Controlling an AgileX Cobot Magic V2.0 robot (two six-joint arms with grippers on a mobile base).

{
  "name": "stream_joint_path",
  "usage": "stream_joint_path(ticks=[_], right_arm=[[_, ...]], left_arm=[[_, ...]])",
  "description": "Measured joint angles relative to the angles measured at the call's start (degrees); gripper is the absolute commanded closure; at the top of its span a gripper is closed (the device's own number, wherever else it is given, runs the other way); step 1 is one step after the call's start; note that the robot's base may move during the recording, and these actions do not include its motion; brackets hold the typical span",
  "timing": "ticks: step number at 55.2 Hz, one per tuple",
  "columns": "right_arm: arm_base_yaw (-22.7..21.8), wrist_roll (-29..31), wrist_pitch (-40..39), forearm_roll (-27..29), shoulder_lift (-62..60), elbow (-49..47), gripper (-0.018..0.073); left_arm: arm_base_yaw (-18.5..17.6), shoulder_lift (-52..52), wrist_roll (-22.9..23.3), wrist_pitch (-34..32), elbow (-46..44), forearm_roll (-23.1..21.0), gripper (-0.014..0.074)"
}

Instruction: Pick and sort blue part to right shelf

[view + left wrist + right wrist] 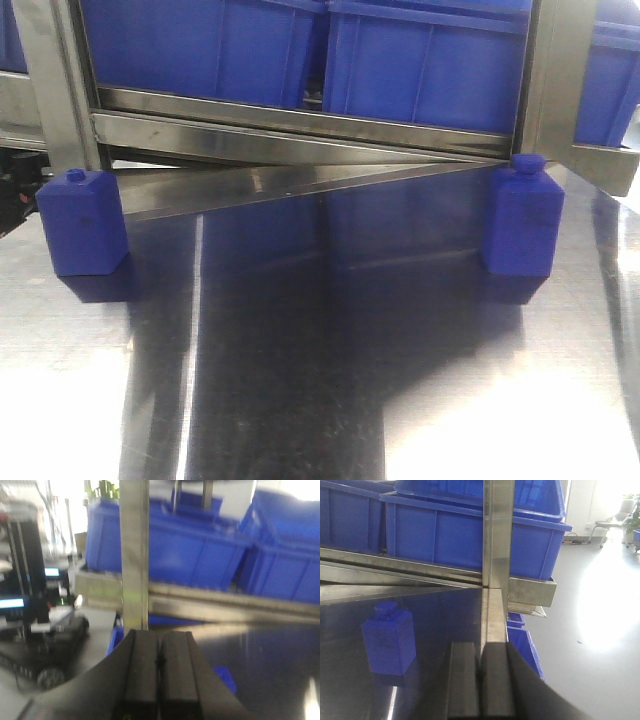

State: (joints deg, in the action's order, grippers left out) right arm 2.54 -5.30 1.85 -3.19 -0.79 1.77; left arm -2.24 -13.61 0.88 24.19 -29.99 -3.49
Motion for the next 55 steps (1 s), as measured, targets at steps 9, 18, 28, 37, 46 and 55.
stream_joint_path(ticks=[9, 18, 28, 37, 46, 55], right_arm=[[0.0, 0.0, 0.0, 0.0, 0.0, 0.0, 0.0528], [0.0, 0.0, -0.1, 0.0, 0.0, 0.0, 0.0528], [0.0, 0.0, -0.1, 0.0, 0.0, 0.0, 0.0528], [0.0, 0.0, -0.1, 0.0, 0.0, 0.0, 0.0528], [0.0, 0.0, -0.1, 0.0, 0.0, 0.0, 0.0528], [0.0, 0.0, -0.1, 0.0, 0.0, 0.0, 0.0528]], left_arm=[[0.0, -9.5, 0.0, 7.4, -4.5, -2.0, 0.0248], [0.0, -18.2, 0.0, 13.0, -7.5, -4.6, 0.0079], [0.0, -28.9, -0.3, 20.0, -13.6, -7.3, -0.0028], [0.0, -38.5, -4.4, 25.5, -22.2, -13.1, -0.0034], [-0.4, -48.4, -6.2, 30.2, -30.6, -16.8, -0.0033], [-3.9, -58.5, -6.4, 34.5, -38.2, -16.6, -0.0033]])
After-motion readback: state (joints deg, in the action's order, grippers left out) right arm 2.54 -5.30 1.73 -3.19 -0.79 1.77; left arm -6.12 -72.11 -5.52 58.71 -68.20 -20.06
